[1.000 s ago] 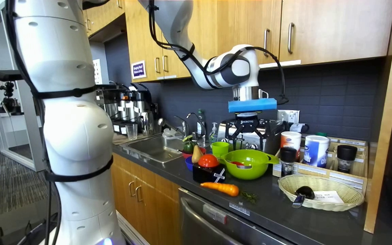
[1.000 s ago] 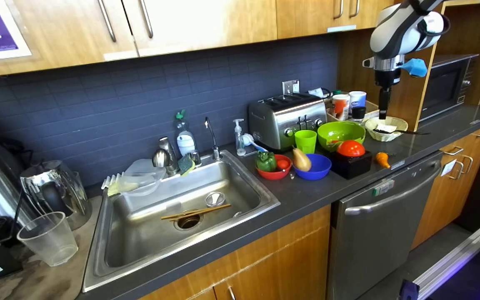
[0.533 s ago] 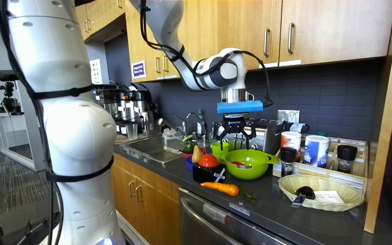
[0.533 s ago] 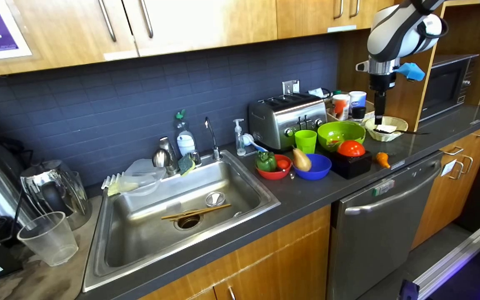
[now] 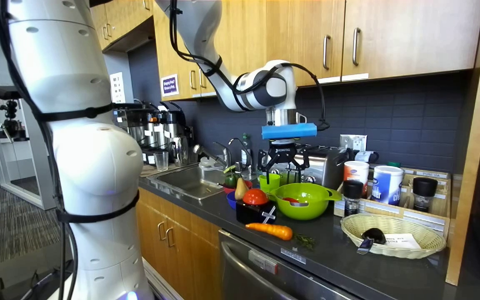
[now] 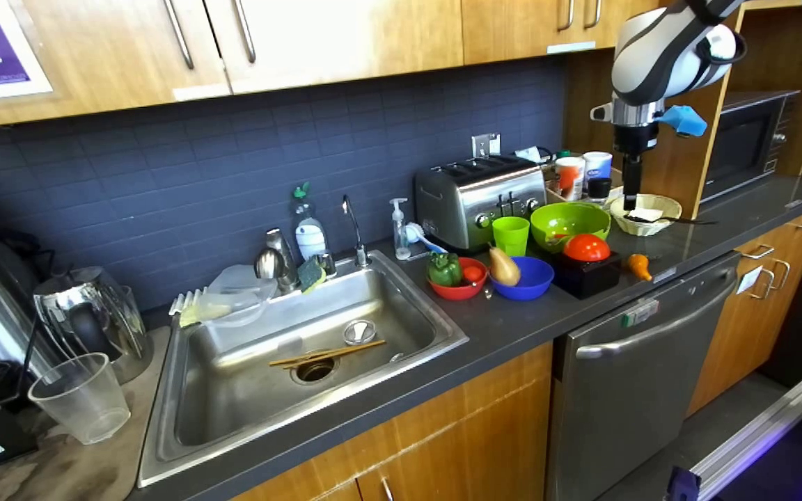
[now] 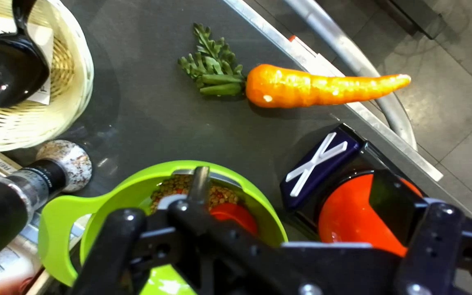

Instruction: Remove the spoon from the green bowl, put it in the white basket and then lift the orange plush toy.

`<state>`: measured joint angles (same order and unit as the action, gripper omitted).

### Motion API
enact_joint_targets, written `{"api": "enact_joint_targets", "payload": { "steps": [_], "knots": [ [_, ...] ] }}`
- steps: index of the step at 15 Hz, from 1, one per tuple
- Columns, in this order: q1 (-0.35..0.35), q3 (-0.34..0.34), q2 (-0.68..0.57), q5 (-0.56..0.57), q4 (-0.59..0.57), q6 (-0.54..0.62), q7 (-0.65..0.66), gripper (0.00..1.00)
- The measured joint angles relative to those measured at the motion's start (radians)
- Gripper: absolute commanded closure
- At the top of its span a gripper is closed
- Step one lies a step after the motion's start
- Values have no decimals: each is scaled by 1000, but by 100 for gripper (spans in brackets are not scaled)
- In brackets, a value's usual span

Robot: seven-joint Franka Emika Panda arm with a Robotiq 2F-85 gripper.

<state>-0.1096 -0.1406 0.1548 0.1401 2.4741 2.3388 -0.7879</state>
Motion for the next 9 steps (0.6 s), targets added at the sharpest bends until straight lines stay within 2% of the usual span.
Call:
{"api": "enact_joint_targets", "payload": {
  "steps": [1, 3, 9],
  "knots": [
    [1, 5, 2, 6, 1, 0, 9, 27],
    [5, 14, 10, 23, 3, 0, 28, 39],
    [31, 42, 51, 82, 30, 5, 86, 87]
  ]
}}
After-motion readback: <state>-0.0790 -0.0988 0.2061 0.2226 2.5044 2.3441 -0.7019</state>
